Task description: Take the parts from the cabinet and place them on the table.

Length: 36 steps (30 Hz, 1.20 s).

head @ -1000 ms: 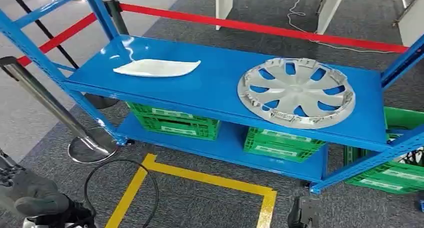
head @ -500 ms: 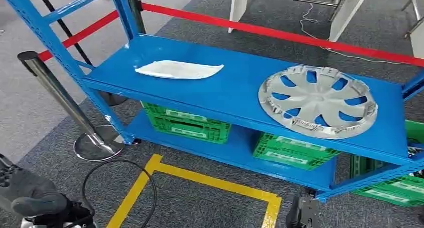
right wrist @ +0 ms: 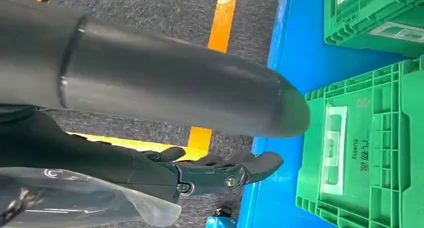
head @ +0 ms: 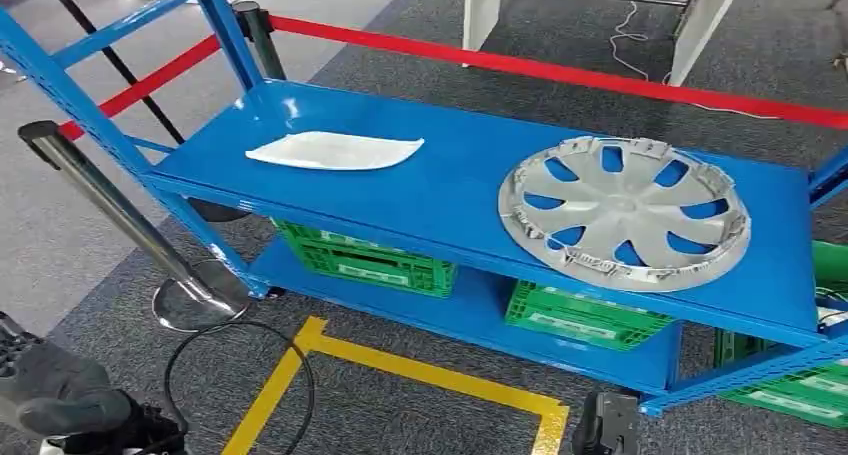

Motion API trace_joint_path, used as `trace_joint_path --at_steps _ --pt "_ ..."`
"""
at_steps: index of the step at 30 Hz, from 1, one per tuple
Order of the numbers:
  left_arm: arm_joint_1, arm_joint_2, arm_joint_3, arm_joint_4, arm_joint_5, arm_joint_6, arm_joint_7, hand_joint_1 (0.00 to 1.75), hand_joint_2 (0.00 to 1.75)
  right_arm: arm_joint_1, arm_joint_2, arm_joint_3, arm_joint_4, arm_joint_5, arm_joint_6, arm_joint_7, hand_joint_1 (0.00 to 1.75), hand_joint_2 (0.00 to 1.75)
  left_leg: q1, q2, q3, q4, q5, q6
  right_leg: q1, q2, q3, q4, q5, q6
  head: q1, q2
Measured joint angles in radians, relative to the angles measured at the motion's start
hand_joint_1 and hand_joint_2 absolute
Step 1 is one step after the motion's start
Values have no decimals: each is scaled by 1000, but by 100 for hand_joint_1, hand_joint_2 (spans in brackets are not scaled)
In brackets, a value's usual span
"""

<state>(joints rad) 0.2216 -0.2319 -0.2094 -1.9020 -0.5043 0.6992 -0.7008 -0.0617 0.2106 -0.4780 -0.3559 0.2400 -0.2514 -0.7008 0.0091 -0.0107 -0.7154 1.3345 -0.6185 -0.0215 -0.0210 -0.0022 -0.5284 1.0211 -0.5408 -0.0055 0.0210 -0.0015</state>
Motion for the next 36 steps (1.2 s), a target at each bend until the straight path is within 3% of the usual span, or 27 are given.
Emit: trace_joint_path --at_steps 1,2,4,5,7,8,10,11,12,14,15,16,17,19,20,21,22,24,26,27,29,30,31,32,35,36 --pt "0 0 0 0 0 0 0 0 0 1 0 0 0 2 0 0 0 0 0 0 -7 -9 28 3 1 0 10 0 -8 1 0 0" --pt "0 0 0 0 0 0 0 0 0 1 0 -1 0 3 0 0 0 0 -1 0 6 -61 79 9 2 1 22 0 -17 2 0 0" --pt "0 0 0 0 0 0 0 0 0 1 0 -2 0 3 0 0 0 0 -7 1 62 -219 187 26 3 2 48 -1 -35 6 0 0" --pt "0 0 0 0 0 0 0 0 0 3 0 -2 0 4 0 0 0 0 -15 4 81 -244 182 36 2 1 44 -4 -42 9 2 0" --pt "-1 -1 0 0 0 0 0 0 0 1 2 -3 0 4 0 0 0 0 -19 6 99 -281 156 44 5 -4 45 -8 -49 22 -2 0" --pt "1 -1 0 0 0 0 0 0 0 1 3 -3 0 4 0 0 0 0 -20 4 96 -287 154 47 6 -7 61 -5 -44 27 -1 0" --pt "2 -3 0 -1 0 0 0 0 0 -3 3 -3 0 5 0 0 0 0 -9 2 120 -311 155 54 5 -7 62 -12 -50 35 -2 0" --pt "1 -5 0 -1 -1 0 0 0 0 -5 3 -3 0 5 0 -1 0 0 -8 2 133 -321 155 55 6 -4 50 17 -56 38 2 0" --pt "0 -8 0 -1 -1 0 0 0 0 -8 3 -3 0 5 0 0 0 0 -8 3 139 -325 152 58 6 -1 12 83 -69 41 4 0" --pt "1 -8 0 -1 -1 0 0 0 0 -4 2 -3 0 5 0 0 0 0 -8 3 144 -324 140 60 6 -1 -92 230 -123 46 5 0" --pt "1 -8 0 -1 -1 0 0 0 0 0 2 -3 0 5 -1 0 0 0 -8 1 150 -324 134 60 6 -1 -130 269 -133 47 3 0" --pt "1 -8 0 -1 0 0 0 0 0 3 2 -3 0 5 -1 0 0 0 -8 -1 159 -324 127 59 6 0 -150 268 -114 49 5 0" --pt "1 -8 0 -1 1 0 0 0 0 4 2 -3 0 5 -2 0 0 0 -8 -3 171 -324 118 58 5 0 -149 227 -67 51 3 0" --pt "1 -9 0 -1 1 0 0 0 0 3 2 -3 0 6 -2 0 0 0 -6 -3 203 -324 97 51 2 -1 -103 63 69 53 4 0" --pt "2 -8 0 -1 1 0 0 0 0 3 2 -3 1 6 -2 1 0 0 -5 -3 210 -326 89 45 3 4 -91 38 75 52 2 0" --pt "0 -8 -1 0 1 0 0 0 0 2 2 -3 5 6 -2 0 0 0 -6 -4 214 -318 86 40 10 2 -96 22 41 48 3 0" --pt "0 -9 -1 0 1 0 0 0 0 -5 2 -3 5 6 -3 0 0 0 -8 -5 204 -314 80 33 12 1 -84 27 54 29 4 0" --pt "0 -8 -1 0 1 0 0 0 0 -1 2 -5 5 6 -7 1 0 0 -8 -3 213 -314 75 25 13 1 -83 26 52 15 -2 0" --pt "0 -7 -1 0 1 0 0 0 0 -3 2 -6 5 7 -8 1 0 0 -6 -1 206 -288 61 14 6 2 -63 15 52 6 -2 0" --pt "-1 -7 -1 0 0 0 0 0 0 -5 2 -7 5 7 -8 1 0 0 -5 1 182 -238 40 9 6 1 -58 13 48 0 -8 0" --pt "0 -6 -1 1 2 0 0 0 0 -6 2 -6 6 8 -8 1 0 0 -3 2 97 -88 -23 1 9 0 -51 13 40 -6 -6 0" --pt "0 -5 -1 1 2 0 0 0 0 -6 2 -7 6 8 -8 1 0 0 -3 2 57 -28 -40 0 11 0 -47 13 36 -8 -6 0" --pt "0 -5 -1 1 4 0 0 0 0 -6 2 -7 6 8 -8 1 0 0 -3 2 37 -12 -31 1 12 1 -41 13 32 -8 -6 0" --pt "0 -4 -1 1 5 0 0 0 0 -5 2 -7 6 8 -8 1 0 0 -4 2 38 -36 1 5 14 2 -33 13 27 -8 -6 0" --pt "-1 -4 -1 1 6 0 0 0 0 -7 2 -7 7 8 -8 1 0 0 -15 4 107 -264 164 34 18 4 -9 11 11 -7 -6 0" --pt "-1 -4 -1 1 6 0 0 0 0 -7 3 -7 8 8 -8 1 0 0 -21 8 110 -265 141 43 18 3 -7 8 10 -5 -3 0"
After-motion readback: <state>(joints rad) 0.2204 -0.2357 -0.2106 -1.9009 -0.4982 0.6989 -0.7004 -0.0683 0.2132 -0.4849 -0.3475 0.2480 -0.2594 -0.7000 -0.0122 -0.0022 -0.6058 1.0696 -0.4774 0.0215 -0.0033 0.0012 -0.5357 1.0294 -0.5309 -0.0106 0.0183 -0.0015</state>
